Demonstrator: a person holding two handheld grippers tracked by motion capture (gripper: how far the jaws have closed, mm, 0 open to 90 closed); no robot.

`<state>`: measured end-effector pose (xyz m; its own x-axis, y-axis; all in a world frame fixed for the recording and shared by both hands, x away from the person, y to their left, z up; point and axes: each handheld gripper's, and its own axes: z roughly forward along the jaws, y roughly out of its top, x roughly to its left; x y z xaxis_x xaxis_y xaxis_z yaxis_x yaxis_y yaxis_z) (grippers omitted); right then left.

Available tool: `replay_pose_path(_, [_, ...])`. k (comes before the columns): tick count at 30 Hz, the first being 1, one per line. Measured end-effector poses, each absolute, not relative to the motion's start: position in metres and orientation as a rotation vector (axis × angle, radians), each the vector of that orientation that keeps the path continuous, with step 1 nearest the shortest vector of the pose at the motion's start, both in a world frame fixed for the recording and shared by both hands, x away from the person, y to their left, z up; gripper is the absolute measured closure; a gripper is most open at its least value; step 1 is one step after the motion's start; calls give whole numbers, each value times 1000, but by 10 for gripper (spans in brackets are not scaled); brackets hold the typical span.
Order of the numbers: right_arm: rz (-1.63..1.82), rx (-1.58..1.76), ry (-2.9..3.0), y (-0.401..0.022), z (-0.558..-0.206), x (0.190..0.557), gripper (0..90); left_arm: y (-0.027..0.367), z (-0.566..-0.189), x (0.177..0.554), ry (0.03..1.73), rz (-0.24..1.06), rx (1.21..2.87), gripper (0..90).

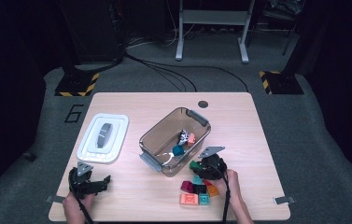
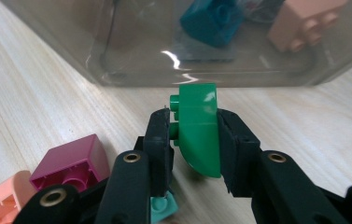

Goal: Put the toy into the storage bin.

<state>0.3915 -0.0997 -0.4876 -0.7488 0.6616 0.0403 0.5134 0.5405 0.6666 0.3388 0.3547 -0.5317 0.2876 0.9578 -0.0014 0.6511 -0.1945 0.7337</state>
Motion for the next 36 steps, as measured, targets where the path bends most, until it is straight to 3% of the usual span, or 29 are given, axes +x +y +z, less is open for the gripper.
replay_pose_path(36, [1065, 1256, 2287, -175, -452, 399, 670, 355, -532, 339, 1437, 626, 1931, 59])
